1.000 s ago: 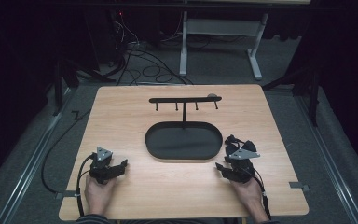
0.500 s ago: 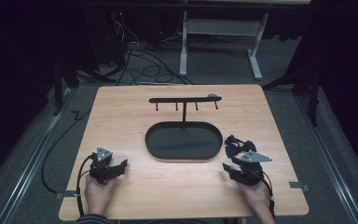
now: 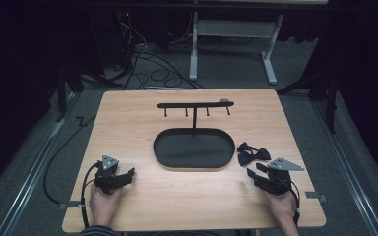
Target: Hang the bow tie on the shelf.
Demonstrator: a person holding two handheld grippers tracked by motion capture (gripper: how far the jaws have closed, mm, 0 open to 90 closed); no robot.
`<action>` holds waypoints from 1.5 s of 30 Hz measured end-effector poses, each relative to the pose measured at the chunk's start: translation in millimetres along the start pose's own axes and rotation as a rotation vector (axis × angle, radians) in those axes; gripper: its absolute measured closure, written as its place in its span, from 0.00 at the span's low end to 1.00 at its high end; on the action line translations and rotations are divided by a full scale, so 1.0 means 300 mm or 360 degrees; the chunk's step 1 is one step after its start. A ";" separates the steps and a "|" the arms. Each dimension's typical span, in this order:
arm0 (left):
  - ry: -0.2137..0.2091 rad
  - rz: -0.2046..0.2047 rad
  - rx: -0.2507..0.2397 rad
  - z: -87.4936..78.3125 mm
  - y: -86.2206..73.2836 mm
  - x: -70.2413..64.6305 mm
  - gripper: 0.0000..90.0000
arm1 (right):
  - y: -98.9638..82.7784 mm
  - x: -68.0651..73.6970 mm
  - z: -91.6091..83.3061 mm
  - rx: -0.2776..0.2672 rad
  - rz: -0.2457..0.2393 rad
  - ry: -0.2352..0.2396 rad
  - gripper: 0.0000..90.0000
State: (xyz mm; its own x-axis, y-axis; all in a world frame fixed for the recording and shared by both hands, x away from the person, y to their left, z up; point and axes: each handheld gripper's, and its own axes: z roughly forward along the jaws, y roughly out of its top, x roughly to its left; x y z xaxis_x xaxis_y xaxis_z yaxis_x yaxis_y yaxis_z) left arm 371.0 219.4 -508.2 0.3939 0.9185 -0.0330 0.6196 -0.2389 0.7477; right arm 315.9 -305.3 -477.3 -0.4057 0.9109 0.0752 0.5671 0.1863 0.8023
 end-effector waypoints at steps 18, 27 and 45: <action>0.0004 0.0002 -0.0001 0.001 0.000 -0.001 0.34 | 0.106 -0.103 0.000 -0.0071 0.0076 -0.0077 0.67; -0.0001 0.0003 0.0004 -0.001 0.000 0.001 0.34 | 0.169 -0.129 0.036 -0.0051 0.0055 -0.0086 0.69; -0.0001 0.0003 0.0004 -0.001 0.000 0.001 0.34 | 0.216 -0.143 0.141 0.0097 0.0029 -0.0034 0.73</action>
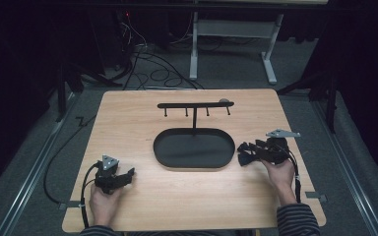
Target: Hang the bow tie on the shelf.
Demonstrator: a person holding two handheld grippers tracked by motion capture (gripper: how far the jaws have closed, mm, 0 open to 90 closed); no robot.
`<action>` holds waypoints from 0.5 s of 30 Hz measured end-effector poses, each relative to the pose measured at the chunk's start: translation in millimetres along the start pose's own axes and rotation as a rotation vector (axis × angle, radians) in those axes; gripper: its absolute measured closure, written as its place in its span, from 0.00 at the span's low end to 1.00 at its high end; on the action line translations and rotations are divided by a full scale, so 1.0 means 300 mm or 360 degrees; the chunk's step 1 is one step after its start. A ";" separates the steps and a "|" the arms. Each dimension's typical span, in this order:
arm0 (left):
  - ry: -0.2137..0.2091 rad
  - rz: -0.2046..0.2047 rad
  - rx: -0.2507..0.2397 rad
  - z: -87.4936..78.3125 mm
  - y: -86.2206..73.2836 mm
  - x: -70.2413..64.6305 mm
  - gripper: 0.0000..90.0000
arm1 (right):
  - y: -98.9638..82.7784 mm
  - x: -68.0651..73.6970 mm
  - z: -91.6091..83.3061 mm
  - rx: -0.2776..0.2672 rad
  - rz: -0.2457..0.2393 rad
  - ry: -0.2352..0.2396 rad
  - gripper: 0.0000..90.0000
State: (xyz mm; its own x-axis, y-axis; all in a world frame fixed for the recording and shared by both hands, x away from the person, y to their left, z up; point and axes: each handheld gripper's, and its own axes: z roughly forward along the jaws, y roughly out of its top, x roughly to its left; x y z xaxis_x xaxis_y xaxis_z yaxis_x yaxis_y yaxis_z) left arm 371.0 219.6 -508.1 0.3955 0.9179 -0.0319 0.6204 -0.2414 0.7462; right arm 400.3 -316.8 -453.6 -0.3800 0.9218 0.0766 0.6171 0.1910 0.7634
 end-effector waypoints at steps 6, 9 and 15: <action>0.0001 -0.0001 -0.0002 0.001 0.000 -0.001 0.34 | -0.005 -0.016 0.020 0.0043 0.0016 0.0014 0.76; 0.0000 0.0000 0.0000 0.000 0.000 0.000 0.34 | -0.006 -0.017 0.025 0.0052 0.0020 0.0021 0.77; 0.0003 -0.0001 -0.0003 0.001 0.000 -0.001 0.34 | -0.012 -0.028 0.047 0.0096 0.0027 0.0037 0.83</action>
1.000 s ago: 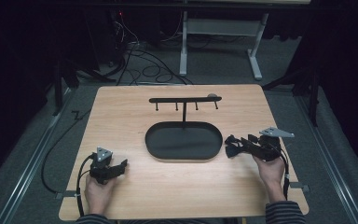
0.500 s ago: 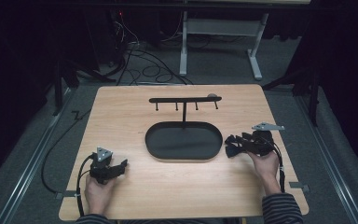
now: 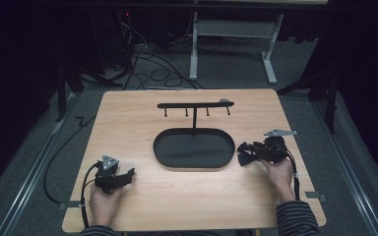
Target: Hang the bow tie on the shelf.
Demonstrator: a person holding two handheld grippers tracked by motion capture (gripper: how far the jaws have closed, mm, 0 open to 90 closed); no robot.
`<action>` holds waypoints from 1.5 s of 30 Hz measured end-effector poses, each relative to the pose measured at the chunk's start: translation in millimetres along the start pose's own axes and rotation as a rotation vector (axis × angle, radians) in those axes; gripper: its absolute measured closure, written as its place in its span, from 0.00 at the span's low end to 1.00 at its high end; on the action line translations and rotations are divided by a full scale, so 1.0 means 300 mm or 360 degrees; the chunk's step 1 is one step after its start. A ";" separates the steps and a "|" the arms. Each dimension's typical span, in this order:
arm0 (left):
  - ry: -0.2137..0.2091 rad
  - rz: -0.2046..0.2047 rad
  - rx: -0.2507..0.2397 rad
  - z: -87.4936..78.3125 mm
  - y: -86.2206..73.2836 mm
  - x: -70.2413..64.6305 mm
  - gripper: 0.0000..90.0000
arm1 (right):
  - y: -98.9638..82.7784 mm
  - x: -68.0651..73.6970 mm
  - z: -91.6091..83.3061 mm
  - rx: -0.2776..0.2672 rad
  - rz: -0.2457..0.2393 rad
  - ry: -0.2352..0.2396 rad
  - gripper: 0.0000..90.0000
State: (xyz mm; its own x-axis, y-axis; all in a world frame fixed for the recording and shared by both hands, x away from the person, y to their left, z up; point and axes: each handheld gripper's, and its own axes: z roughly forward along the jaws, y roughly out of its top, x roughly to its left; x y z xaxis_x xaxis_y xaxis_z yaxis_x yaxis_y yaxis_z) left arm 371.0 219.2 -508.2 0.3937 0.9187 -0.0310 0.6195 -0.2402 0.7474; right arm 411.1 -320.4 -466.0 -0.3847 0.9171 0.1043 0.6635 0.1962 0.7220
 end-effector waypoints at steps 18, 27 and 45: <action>-0.0002 -0.0001 0.0000 0.000 0.000 0.000 0.34 | -0.004 -0.007 0.004 0.0018 -0.0023 0.0024 1.00; 0.0001 -0.0001 -0.0002 0.000 0.000 0.000 0.34 | 0.002 -0.002 -0.039 -0.0074 -0.0038 0.0020 1.00; 0.0002 0.0003 0.0000 0.000 0.000 0.000 0.34 | 0.025 0.038 -0.151 -0.0238 -0.0116 0.0009 1.00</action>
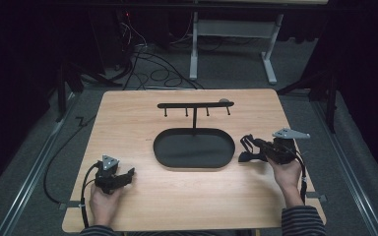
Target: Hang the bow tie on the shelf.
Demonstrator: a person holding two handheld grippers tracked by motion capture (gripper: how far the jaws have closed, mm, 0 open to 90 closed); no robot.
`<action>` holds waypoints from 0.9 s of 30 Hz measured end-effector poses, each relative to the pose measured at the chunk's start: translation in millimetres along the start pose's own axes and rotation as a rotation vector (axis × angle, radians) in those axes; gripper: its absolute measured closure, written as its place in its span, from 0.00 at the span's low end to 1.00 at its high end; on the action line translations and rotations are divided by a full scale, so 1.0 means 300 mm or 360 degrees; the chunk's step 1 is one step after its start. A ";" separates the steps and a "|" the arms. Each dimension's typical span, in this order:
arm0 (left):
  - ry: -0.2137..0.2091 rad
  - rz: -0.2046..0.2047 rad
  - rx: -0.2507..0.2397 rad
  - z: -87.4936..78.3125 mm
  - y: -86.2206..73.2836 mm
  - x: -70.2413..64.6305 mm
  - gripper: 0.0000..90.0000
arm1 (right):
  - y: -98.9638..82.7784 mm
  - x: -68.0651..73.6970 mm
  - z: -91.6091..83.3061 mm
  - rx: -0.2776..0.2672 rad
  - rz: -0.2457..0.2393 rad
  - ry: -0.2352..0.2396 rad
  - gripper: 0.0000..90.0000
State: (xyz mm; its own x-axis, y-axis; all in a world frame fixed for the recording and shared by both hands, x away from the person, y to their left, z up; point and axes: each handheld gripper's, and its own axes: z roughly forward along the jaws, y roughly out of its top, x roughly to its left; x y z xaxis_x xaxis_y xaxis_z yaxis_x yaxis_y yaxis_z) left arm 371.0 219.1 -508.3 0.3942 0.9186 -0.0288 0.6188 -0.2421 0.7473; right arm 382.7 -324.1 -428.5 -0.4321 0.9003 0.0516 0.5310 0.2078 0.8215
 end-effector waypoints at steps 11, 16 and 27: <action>0.0002 0.0000 0.0002 0.000 0.000 0.000 0.34 | 0.024 0.019 -0.050 -0.0073 -0.0053 0.0003 1.00; 0.0003 0.0003 0.0003 0.000 0.000 0.000 0.34 | 0.036 0.034 -0.068 -0.0098 -0.0077 0.0013 1.00; 0.0001 -0.0001 -0.0001 0.000 0.000 0.000 0.34 | 0.076 0.071 -0.086 -0.0146 -0.0119 0.0072 1.00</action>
State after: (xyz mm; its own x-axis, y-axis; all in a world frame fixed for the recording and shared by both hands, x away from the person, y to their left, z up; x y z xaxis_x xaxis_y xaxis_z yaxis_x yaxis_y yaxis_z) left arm 371.0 219.1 -508.3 0.3935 0.9189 -0.0290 0.6188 -0.2414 0.7476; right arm 366.8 -310.2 -394.0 -0.5018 0.8649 0.0121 0.4278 0.2360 0.8725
